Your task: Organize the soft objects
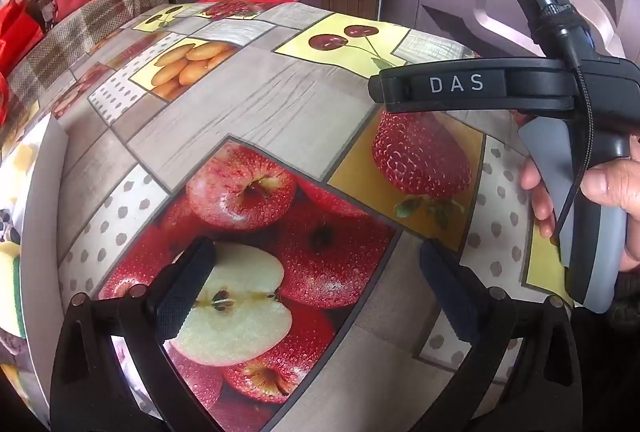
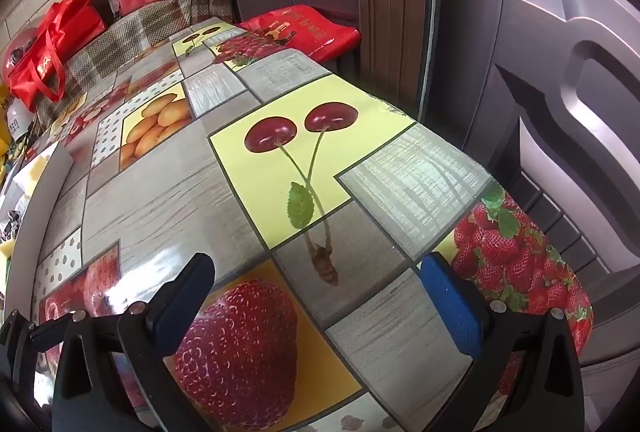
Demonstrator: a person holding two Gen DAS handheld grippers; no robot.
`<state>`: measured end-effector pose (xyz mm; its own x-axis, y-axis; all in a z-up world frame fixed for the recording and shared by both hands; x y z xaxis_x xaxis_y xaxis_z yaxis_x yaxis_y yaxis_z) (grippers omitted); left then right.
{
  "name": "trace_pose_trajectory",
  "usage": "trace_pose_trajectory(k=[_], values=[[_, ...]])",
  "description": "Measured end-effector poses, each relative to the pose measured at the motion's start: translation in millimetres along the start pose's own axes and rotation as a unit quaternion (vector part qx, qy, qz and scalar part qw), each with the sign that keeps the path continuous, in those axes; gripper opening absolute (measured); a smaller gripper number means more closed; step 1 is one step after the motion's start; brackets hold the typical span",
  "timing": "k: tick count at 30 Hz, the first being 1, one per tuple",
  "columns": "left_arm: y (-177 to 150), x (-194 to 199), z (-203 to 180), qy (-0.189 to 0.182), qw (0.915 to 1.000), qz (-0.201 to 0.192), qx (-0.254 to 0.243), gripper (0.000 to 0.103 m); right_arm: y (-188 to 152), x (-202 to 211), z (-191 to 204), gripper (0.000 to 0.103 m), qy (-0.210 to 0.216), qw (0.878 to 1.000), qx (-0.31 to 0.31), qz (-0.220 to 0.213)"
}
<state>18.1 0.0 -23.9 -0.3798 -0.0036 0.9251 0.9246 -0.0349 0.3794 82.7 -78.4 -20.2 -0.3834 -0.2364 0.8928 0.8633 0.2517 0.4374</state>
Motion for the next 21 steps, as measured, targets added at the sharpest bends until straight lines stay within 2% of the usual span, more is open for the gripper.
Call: trace_pose_trajectory(k=[1, 3, 6, 10, 21], values=[[0.0, 0.0, 0.1, 0.001, 1.0, 0.0, 0.0, 0.102, -1.3, 2.7, -0.1, 0.103, 0.001, 1.0, 0.0, -0.002], [0.0, 0.0, 0.0, 0.002, 1.0, 0.0, -0.001, 0.102, -1.3, 2.2, -2.0, 0.103, 0.011, 1.0, -0.008, 0.026], [0.0, 0.0, 0.0, 0.002, 1.0, 0.0, -0.001, 0.102, -1.4, -3.4, -0.9, 0.103, -0.002, 1.0, -0.001, 0.03], [0.0, 0.0, 0.0, 0.002, 1.0, 0.0, -0.001, 0.102, -0.6, -5.7, 4.7, 0.103, -0.022, 0.999, 0.008, 0.03], [0.0, 0.0, -0.1, 0.002, 1.0, 0.0, -0.001, 0.102, -0.7, -4.4, 5.5, 0.103, -0.009, 0.999, 0.016, 0.026]])
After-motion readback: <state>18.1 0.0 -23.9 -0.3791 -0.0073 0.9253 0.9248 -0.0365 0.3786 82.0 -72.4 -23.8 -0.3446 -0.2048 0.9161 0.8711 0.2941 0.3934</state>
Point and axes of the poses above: each gripper's, at about its wrist camera, not at the fingertips, and x roughly against the way its jaws point, z to its left, y to its top, the point moved 3 cm from there along -x, roughly the way its jaws point, and after that the axes turned 15 degrees about z, right-handed, at the moved point
